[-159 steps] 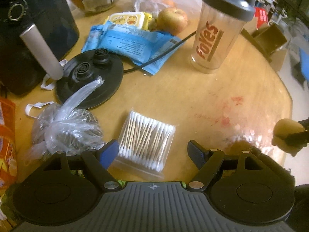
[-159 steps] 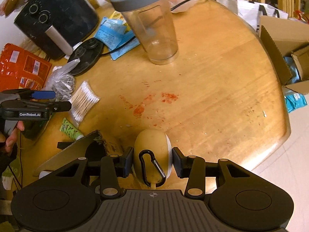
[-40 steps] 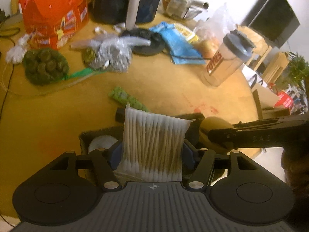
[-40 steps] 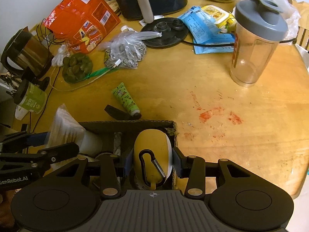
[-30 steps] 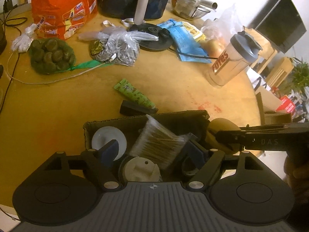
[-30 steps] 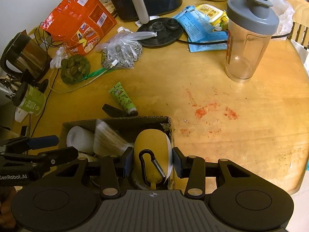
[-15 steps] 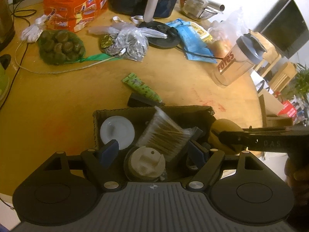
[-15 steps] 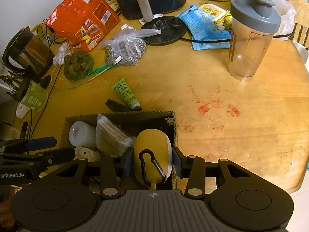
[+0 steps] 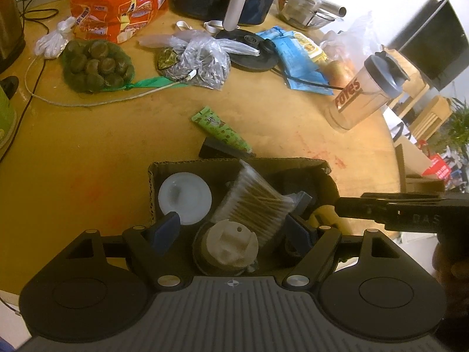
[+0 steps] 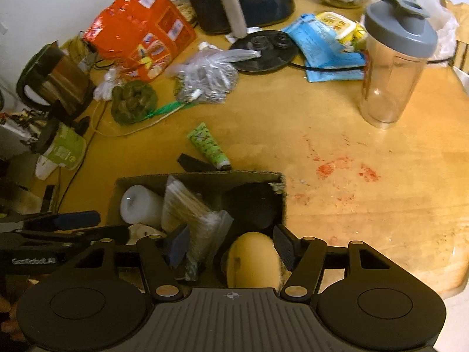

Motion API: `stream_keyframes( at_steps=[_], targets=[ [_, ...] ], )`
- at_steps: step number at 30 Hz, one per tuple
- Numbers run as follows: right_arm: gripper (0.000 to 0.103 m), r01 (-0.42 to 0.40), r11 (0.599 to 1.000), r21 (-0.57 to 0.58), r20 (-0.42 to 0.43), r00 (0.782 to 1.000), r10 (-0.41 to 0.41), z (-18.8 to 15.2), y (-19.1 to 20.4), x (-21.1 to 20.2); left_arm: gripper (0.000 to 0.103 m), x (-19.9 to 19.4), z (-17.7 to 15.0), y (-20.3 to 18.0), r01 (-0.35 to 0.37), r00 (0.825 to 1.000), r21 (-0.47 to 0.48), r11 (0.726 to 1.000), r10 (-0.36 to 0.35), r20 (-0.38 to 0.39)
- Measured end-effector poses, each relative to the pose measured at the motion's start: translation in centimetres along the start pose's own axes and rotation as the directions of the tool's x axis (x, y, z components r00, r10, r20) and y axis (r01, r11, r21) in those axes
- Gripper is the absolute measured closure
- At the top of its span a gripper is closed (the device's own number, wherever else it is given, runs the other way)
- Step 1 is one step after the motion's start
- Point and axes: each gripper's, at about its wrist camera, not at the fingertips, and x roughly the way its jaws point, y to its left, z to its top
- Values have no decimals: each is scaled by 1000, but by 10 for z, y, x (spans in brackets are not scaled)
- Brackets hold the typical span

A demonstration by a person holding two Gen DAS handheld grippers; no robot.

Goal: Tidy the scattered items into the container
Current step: 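Lower the yellow pig toy into the box and open the right gripper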

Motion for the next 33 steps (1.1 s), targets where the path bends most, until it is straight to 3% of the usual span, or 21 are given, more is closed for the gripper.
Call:
stream_keyframes(
  at_steps=[7,17,24,33],
  targets=[
    [38,51,996,73,-32,998,-49,0,-14,7,25,2,2,4,-5,1000,-12,1000,5,-9],
    [39,47,998,41,-99,994,-43,-3,-10,18,24,5,6,3,-3,1000,-6,1000,3,-18],
    [58,90,994,-63,-151,984,-98,-7,0,31,25,7,8,5,-6,1000,-6,1000,5,-24],
    [66,85,987,-134,-112,989,-101,-8,5,21,25,11,11,5,-3,1000,-7,1000,3,-29]
  ],
)
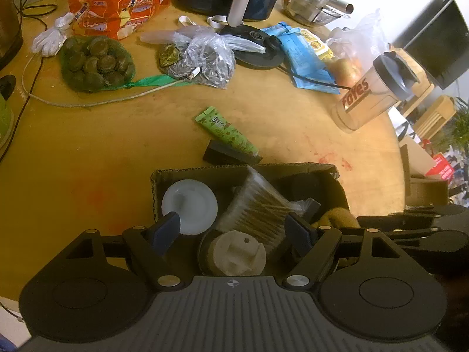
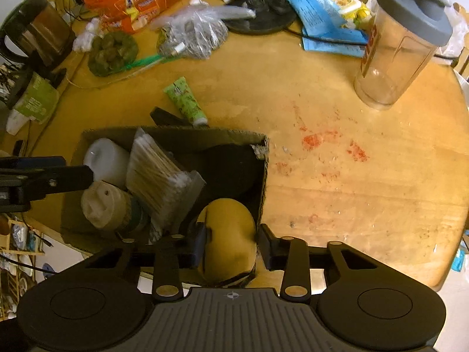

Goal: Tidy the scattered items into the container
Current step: 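Lower the yellow pig toy into the box and open the right gripper, then withdraw the right gripper from the box and move the left gripper toward the black strip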

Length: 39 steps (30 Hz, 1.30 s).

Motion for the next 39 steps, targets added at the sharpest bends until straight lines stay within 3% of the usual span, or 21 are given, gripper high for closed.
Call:
stream_keyframes(
  at_steps=[5,6,7,11,17,19,25,39],
  targets=[
    [72,7,999,-51,26,1000,-6,3,4,-7,25,0,2,0,1,1000,-2,1000,-1,2],
    [77,3,999,-53,25,1000,-1,4,4,-7,24,0,3,1,1,1000,-3,1000,0,3],
    [95,-8,998,-56,27,1000,9,5,4,-8,24,0,3,1,0,1000,-5,1000,0,5],
    [101,-48,994,-96,39,998,52,9,9,-15,25,-1,5,3,-1,1000,-11,1000,1,9],
    [94,-43,992,-116,47,998,49,14,14,-13,25,-1,6,5,-5,1000,-22,1000,5,11],
    [69,-30,993,-114,47,998,35,16,14,-11,25,-2,6,7,-7,1000,-26,1000,8,10],
    [52,-12,993,-118,52,998,18,19,15,-9,25,-2,7,12,-12,1000,-37,999,13,11],
    [47,-8,992,-123,28,1000,12,19,17,1,25,-3,9,12,-11,1000,-29,1000,11,16]
  ],
)
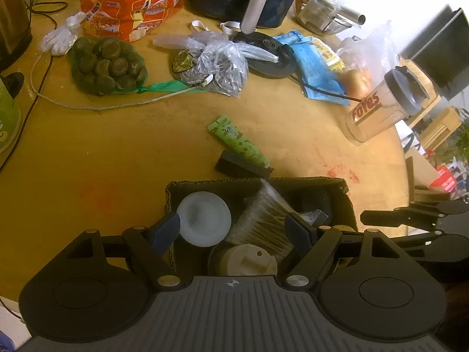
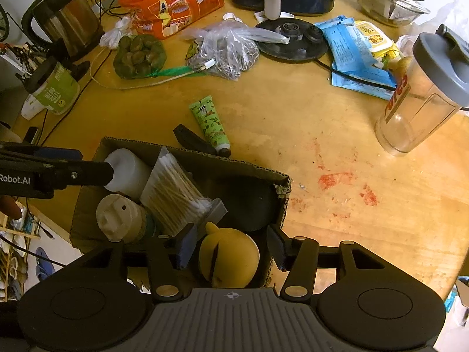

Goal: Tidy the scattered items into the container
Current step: 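Withdraw the right gripper from the box and move the left gripper toward the black strip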

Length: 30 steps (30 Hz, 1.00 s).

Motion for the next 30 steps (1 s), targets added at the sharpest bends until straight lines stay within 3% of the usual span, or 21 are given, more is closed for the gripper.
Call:
stream_keyframes(
  at_steps=[6,8,10,13,30],
  targets=[
    [46,13,1000,14,45,999,-14,2,-2,-8,25,-1,1,-2,1,1000,8,1000,-1,3],
    [37,22,999,23,61,998,-24,3,-3,-10,25,0,3,-4,1,1000,13,1000,-1,4],
    [16,40,999,32,76,996,-42,5,-4,-12,25,0,5,-5,0,1000,19,1000,0,4],
    [0,71,996,53,95,993,-76,7,-6,-14,25,-1,9,-6,-1,1000,29,1000,1,8],
    [0,112,983,144,84,989,-125,12,-23,-10,25,11,34,-14,-18,1000,94,995,19,-7]
  ],
)
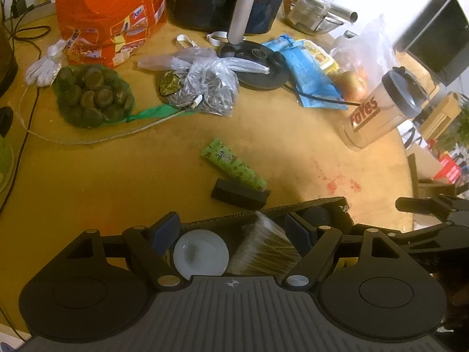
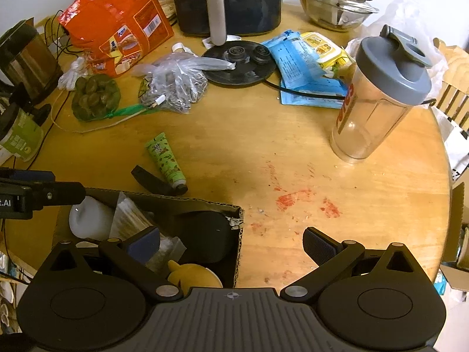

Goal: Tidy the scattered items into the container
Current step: 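Withdraw the right gripper from the box and move the left gripper toward the black strip, then close the left gripper on the black strip beside the green tube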

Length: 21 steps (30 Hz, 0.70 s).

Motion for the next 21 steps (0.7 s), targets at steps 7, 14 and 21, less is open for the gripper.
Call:
stream_keyframes(
  at_steps=[7,14,21],
  targets=[
    [0,4,1000,21,-1,1000,-4,-2,-5,-1,24,14,15,-4,-3,999,47,999,5,-44],
    [0,18,998,59,-1,1000,-18,-8,-15,-4,24,39,34,-6,24,992,54,998,-17,-127],
    [0,39,993,112,-6,999,-38,-20,-28,-7,23,71,50,-12,7,975,99,995,15,-220]
  ],
)
